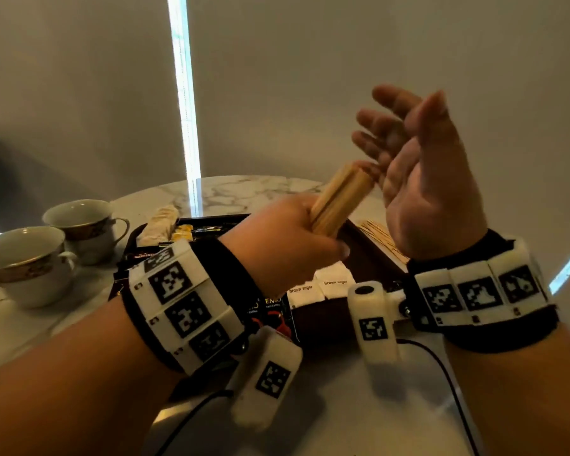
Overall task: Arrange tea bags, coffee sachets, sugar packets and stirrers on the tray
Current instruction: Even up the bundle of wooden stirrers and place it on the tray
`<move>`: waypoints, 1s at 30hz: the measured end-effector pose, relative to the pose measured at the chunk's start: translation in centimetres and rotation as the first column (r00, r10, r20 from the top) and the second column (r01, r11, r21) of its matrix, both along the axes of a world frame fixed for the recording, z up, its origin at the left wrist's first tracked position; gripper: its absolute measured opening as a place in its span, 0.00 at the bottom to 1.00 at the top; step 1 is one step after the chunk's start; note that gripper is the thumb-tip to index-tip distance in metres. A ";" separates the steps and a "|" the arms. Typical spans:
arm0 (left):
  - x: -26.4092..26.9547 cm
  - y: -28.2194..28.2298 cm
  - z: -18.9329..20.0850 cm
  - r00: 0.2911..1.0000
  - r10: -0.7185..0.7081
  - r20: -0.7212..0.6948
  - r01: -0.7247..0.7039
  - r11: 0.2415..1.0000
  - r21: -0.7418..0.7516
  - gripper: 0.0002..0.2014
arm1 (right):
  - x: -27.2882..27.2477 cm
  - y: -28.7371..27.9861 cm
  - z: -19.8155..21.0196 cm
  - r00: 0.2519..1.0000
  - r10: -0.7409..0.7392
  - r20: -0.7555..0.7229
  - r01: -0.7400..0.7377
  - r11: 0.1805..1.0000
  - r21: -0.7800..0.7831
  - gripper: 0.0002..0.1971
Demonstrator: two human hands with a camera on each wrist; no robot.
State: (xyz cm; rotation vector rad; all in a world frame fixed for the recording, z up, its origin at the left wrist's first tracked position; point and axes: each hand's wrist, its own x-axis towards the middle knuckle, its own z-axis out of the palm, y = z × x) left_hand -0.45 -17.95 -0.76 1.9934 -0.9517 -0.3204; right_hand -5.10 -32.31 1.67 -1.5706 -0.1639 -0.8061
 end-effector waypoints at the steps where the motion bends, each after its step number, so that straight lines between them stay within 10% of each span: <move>1: -0.1 0.0 0.0 1.000 -0.006 0.018 0.005 0.997 0.073 0.11 | -0.4 0.0 0.2 0.999 -0.024 0.038 0.027 0.994 -0.105 0.52; 7: -0.8 -0.1 0.0 0.991 -0.025 0.129 -0.007 0.971 0.241 0.07 | -1.7 -1.5 0.6 0.988 0.012 0.151 0.051 0.913 -0.404 0.58; 11: -0.8 0.3 0.3 0.989 -0.020 0.148 -0.016 0.971 0.237 0.07 | 0.6 0.5 -1.1 0.978 0.013 -0.209 -0.145 0.763 -0.630 0.43; 13: -0.6 0.4 0.4 0.992 0.003 0.126 -0.033 0.970 0.242 0.06 | 0.4 -0.2 -0.5 0.967 0.021 -0.255 -0.166 0.808 -0.565 0.38; 17: -0.4 0.5 0.7 0.987 0.034 0.158 -0.071 0.968 0.240 0.08 | -1.8 -2.0 0.1 0.991 0.106 -0.082 -0.133 0.851 -0.507 0.62; 30: -0.4 0.6 0.7 0.983 0.055 0.173 -0.090 0.975 0.202 0.08 | -0.3 1.0 -1.6 0.959 0.169 -0.226 -0.272 0.774 -0.572 0.50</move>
